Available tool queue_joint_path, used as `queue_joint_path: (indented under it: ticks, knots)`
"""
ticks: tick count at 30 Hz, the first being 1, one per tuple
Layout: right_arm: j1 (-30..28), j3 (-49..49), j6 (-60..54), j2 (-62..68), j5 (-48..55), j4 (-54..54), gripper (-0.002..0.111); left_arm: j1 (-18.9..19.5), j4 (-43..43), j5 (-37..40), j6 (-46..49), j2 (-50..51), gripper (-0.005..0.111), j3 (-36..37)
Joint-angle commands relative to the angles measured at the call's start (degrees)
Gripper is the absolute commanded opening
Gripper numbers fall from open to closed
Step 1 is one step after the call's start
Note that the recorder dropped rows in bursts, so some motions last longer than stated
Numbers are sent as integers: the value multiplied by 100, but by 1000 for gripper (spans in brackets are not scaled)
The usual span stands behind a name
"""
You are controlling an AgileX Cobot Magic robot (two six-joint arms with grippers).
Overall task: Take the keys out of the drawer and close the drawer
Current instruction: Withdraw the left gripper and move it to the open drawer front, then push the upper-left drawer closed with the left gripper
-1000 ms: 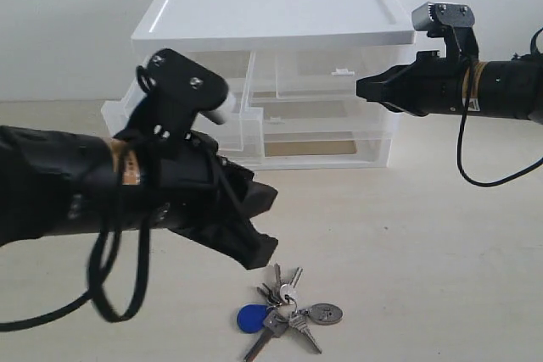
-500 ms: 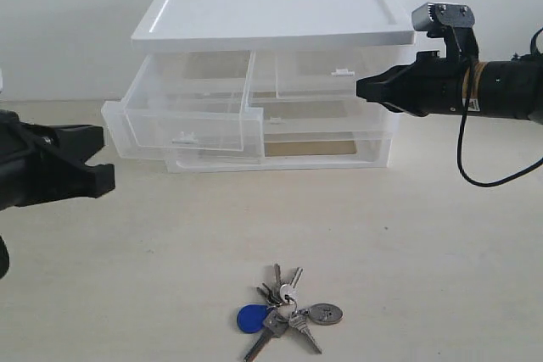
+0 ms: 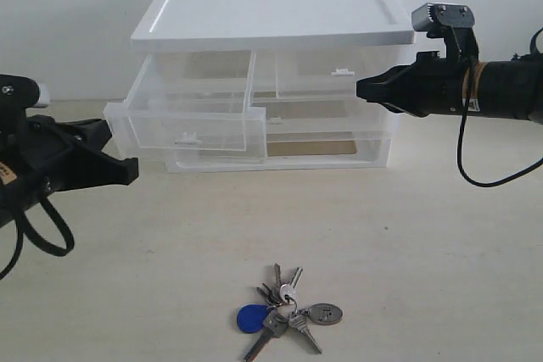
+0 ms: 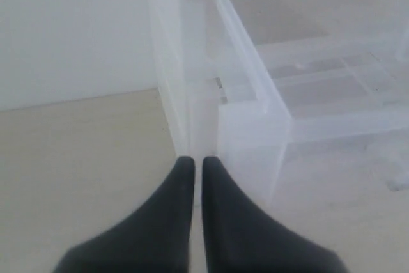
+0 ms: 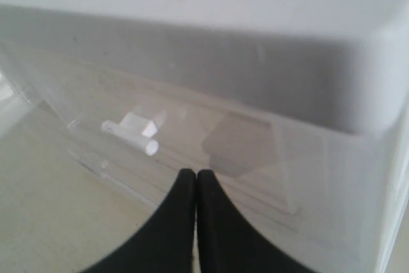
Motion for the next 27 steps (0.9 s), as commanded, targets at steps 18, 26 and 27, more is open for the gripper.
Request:
queue_joint_path:
  ticks: [18,26,27]
  knots:
    - [-54,-84,-33,0,442,496,0,78,-176,84,439,453,4,-1208]
    - [-54,-84,-60,0,531,510,0,49,-245,1126,-220,-1180,4,-624]
    - [-54,-84,-60,0,531,510,0,-4,223,1176,-561,-1324,4,-463]
